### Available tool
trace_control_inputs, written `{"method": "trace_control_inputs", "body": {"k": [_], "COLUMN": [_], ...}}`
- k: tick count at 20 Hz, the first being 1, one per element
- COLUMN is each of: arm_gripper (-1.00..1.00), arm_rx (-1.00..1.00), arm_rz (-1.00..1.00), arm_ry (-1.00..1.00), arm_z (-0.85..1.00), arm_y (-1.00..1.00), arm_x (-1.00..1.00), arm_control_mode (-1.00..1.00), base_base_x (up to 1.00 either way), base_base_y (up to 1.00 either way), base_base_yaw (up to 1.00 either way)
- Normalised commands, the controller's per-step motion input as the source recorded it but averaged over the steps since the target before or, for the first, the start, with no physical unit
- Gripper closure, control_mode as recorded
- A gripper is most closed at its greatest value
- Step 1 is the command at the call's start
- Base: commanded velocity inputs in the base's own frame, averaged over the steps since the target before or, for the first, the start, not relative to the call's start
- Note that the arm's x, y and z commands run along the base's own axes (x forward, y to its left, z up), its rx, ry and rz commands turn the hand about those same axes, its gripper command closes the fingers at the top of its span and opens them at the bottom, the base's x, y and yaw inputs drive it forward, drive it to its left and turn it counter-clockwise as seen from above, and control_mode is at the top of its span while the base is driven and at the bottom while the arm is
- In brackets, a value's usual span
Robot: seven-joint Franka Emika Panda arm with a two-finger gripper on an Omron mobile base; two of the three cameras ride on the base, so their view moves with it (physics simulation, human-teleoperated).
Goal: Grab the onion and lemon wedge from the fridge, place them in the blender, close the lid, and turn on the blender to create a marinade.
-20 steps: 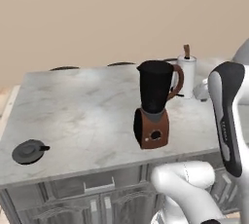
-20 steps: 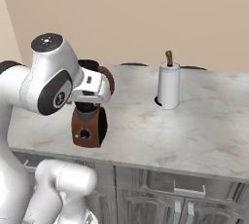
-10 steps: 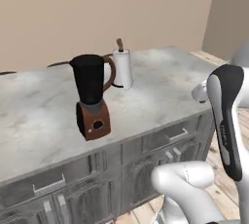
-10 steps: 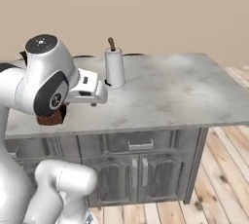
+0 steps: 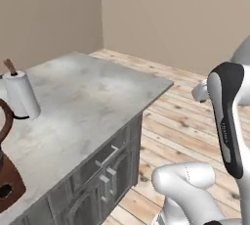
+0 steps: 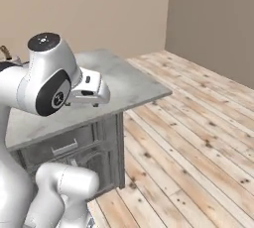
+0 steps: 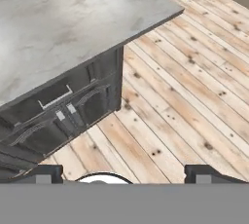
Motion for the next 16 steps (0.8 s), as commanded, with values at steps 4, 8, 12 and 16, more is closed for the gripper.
{"method": "trace_control_inputs", "body": {"k": [4,8,12,16], "arm_gripper": [-1.00,-1.00,-1.00,-1.00], "arm_rx": [0.00,0.00,0.00,0.00], "arm_rz": [0.00,0.00,0.00,0.00], "arm_ry": [0.00,0.00,0.00,0.00], "arm_z": [0.00,0.00,0.00,0.00], "arm_y": [0.00,0.00,0.00,0.00], "arm_x": [0.00,0.00,0.00,0.00], "arm_control_mode": [1.00,1.00,1.00,1.00], "base_base_x": [0.30,0.56,0.87,1.00], "base_base_y": [-0.89,-0.79,-0.57,-0.09], "base_base_yaw": [-0.59,-0.53,-0.46,-0.36]}}
